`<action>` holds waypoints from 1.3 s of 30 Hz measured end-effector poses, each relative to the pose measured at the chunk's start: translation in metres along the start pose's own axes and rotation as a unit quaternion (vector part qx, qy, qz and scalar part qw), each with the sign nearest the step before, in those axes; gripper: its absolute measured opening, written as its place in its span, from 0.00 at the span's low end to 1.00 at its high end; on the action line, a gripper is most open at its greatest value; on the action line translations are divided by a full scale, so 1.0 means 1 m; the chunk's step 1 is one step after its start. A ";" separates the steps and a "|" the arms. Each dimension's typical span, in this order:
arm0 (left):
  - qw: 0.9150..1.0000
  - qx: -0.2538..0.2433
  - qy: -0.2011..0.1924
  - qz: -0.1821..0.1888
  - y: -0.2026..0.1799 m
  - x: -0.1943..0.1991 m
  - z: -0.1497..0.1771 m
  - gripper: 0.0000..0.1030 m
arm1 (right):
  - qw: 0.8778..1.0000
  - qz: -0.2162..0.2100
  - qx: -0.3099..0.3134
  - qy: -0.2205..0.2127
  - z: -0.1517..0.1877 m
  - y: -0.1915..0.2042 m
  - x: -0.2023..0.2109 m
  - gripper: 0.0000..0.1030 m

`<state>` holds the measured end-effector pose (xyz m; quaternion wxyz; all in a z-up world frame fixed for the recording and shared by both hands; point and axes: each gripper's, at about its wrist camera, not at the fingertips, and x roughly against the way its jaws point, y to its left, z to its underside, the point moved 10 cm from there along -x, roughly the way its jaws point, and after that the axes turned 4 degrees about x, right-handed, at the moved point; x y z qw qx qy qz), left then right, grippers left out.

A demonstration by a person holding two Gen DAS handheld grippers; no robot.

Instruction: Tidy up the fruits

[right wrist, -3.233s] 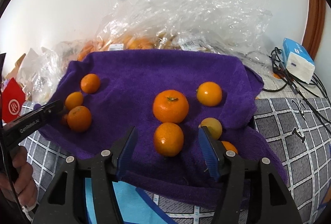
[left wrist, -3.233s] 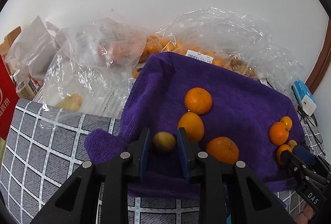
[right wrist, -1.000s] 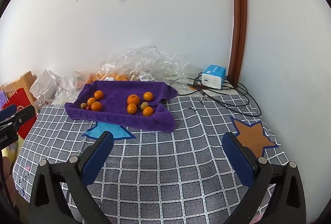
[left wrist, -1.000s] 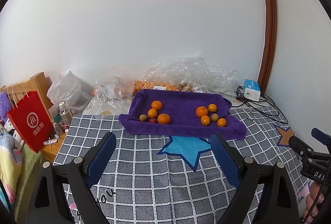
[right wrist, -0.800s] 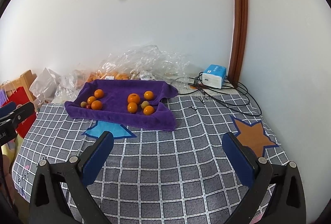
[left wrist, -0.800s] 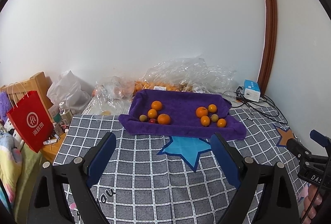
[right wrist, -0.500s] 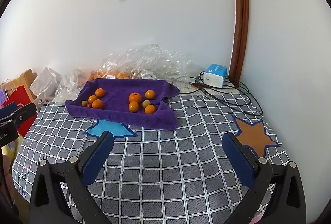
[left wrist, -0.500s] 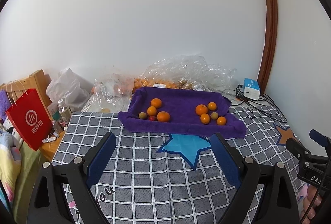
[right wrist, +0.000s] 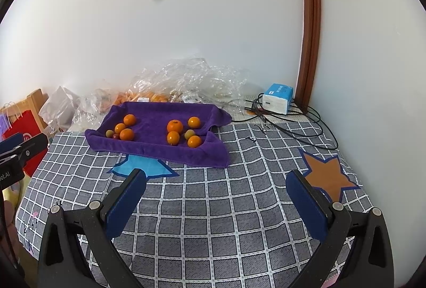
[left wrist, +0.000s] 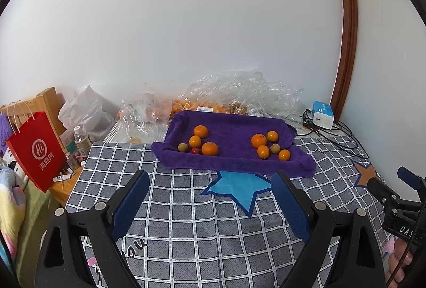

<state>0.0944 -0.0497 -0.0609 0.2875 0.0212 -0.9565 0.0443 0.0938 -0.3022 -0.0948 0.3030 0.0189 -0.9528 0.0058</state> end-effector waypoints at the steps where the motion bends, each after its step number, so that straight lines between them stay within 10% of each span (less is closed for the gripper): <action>1: 1.000 0.000 0.000 -0.001 0.000 0.000 0.000 0.90 | 1.000 0.000 -0.001 0.000 0.000 0.000 0.000 1.00; 39: 1.000 -0.001 -0.004 -0.008 -0.001 0.003 0.001 0.90 | 1.000 -0.001 0.001 -0.002 -0.001 0.000 0.001 1.00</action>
